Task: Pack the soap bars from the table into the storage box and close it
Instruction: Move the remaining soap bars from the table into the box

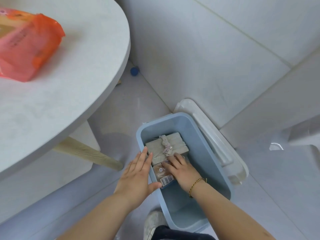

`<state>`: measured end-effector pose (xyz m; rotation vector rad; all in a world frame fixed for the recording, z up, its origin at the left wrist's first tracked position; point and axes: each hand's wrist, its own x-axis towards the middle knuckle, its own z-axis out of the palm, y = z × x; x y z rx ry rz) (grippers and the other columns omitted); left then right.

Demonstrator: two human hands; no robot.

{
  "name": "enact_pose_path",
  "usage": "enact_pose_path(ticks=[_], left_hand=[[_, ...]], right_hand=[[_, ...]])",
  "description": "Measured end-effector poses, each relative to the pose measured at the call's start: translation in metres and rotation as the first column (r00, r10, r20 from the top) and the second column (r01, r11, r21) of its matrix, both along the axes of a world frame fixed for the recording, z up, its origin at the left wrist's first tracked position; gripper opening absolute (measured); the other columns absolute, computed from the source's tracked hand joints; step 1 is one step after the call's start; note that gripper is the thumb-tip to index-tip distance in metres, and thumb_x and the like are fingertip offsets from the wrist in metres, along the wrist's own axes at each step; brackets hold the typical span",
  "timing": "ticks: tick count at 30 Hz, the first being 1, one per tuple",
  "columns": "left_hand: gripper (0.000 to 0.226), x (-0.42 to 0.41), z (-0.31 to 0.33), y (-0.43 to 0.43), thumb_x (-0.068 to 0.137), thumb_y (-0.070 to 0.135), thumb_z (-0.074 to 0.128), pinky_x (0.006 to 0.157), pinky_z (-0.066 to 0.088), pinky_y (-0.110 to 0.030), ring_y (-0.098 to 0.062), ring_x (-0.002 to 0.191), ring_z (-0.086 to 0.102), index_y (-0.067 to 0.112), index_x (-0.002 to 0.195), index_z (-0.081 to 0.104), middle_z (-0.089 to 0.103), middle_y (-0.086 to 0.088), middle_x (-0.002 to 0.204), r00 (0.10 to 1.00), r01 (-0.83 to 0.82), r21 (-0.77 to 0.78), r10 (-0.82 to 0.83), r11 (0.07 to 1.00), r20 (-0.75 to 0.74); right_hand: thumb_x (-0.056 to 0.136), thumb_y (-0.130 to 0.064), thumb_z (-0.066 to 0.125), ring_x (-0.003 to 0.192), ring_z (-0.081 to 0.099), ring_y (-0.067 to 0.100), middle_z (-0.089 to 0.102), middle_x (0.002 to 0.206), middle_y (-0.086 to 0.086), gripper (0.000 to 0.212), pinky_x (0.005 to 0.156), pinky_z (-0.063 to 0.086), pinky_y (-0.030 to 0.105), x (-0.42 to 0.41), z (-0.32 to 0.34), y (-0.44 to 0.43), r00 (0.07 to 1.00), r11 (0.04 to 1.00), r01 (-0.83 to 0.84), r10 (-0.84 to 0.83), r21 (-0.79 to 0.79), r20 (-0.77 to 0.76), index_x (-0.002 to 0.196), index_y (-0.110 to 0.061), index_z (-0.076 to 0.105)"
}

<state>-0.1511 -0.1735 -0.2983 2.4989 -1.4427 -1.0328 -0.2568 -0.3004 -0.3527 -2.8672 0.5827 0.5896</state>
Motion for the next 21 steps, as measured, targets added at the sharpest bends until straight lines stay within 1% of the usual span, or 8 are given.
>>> enact_pose_path(ticks=[2, 4, 6, 7, 9, 17, 19, 21], left_hand=[[0.086, 0.001, 0.000, 0.000, 0.091, 0.049, 0.041, 0.117, -0.006, -0.027, -0.014, 0.144, -0.018, 0.017, 0.144, -0.018, -0.037, 0.010, 0.136, 1.000, 0.000, 0.002, 0.000, 1.000, -0.001], [0.086, 0.000, 0.000, 0.001, 0.091, 0.049, 0.041, 0.117, -0.006, -0.027, -0.015, 0.144, -0.017, 0.017, 0.144, -0.019, -0.038, 0.010, 0.131, 1.000, 0.003, 0.003, -0.003, 1.000, 0.007], [0.086, 0.000, 0.000, 0.001, 0.091, 0.050, 0.040, 0.117, -0.005, -0.027, -0.014, 0.144, -0.017, 0.017, 0.144, -0.019, -0.037, 0.011, 0.128, 1.000, 0.004, 0.002, -0.004, 1.000, 0.012], [0.086, 0.000, 0.000, 0.001, 0.091, 0.050, 0.040, 0.117, -0.006, -0.027, -0.014, 0.144, -0.017, 0.017, 0.144, -0.019, -0.037, 0.011, 0.128, 1.000, 0.003, 0.002, -0.003, 1.000, 0.010], [0.085, 0.000, 0.001, 0.001, 0.091, 0.050, 0.040, 0.117, -0.006, -0.028, -0.015, 0.144, -0.016, 0.017, 0.144, -0.018, -0.037, 0.011, 0.128, 1.000, 0.009, 0.008, -0.009, 1.000, 0.015], [0.075, 0.003, 0.014, 0.001, 0.094, 0.051, 0.031, 0.118, -0.004, -0.031, -0.018, 0.145, -0.011, 0.020, 0.146, -0.013, -0.023, -0.001, 0.155, 0.989, 0.101, 0.068, -0.107, 0.993, 0.100], [0.070, 0.004, 0.029, 0.004, 0.095, 0.047, 0.031, 0.118, 0.002, -0.031, -0.017, 0.146, -0.004, 0.024, 0.146, -0.012, -0.015, 0.001, 0.157, 0.993, 0.081, -0.003, -0.081, 0.997, 0.085], [0.066, 0.004, 0.045, 0.009, 0.096, 0.043, 0.033, 0.117, 0.008, -0.029, -0.015, 0.145, 0.006, 0.029, 0.146, -0.008, -0.004, 0.006, 0.158, 0.995, 0.052, -0.114, -0.041, 0.992, 0.096]], right_hand=[[0.075, -0.013, 0.056, 0.130, 0.044, 0.036, 0.050, 0.141, 0.010, 0.062, 0.101, 0.046, 0.047, -0.003, -0.003, 0.002, 0.997, 0.999, -0.035, 0.033, -0.028, -0.071, 0.134, -0.010, 0.038], [0.060, -0.027, 0.062, 0.117, 0.059, 0.030, 0.064, 0.126, 0.005, 0.072, 0.089, 0.054, 0.042, -0.003, 0.000, 0.005, 0.995, 0.998, 0.048, -0.051, -0.035, -0.085, 0.127, -0.016, 0.038], [0.085, -0.017, 0.051, 0.140, 0.026, 0.039, 0.027, 0.154, 0.014, 0.068, 0.110, 0.028, 0.055, -0.005, -0.006, 0.006, 0.992, 0.999, 0.047, -0.044, 0.017, -0.122, 0.145, -0.014, 0.017], [0.095, -0.014, 0.038, 0.145, 0.002, 0.037, 0.000, 0.159, 0.011, 0.065, 0.115, 0.008, 0.056, -0.009, -0.010, 0.006, 0.983, 0.999, -0.004, 0.011, 0.036, -0.182, 0.148, -0.019, 0.001], [0.098, -0.018, 0.027, 0.144, -0.016, 0.034, -0.021, 0.156, 0.008, 0.063, 0.115, -0.007, 0.056, -0.010, -0.007, 0.009, 0.963, 0.999, -0.016, 0.023, 0.029, -0.268, 0.146, -0.022, -0.015], [0.088, -0.013, 0.048, 0.144, -0.018, 0.031, -0.021, 0.156, 0.009, 0.081, 0.107, -0.020, 0.046, -0.016, 0.016, 0.007, 0.982, 0.999, -0.007, 0.000, -0.036, -0.189, 0.148, -0.023, -0.007], [0.082, -0.017, 0.060, 0.145, 0.003, 0.037, 0.003, 0.158, 0.016, 0.074, 0.113, -0.006, 0.046, -0.022, 0.035, 0.005, 0.996, 0.999, 0.039, -0.042, -0.037, -0.077, 0.146, -0.020, 0.022], [0.045, -0.029, 0.086, 0.116, 0.056, 0.041, 0.059, 0.127, 0.021, 0.071, 0.097, 0.045, 0.049, -0.024, 0.056, 0.002, 0.993, 0.989, 0.117, -0.117, -0.089, 0.002, 0.112, -0.019, 0.065]])
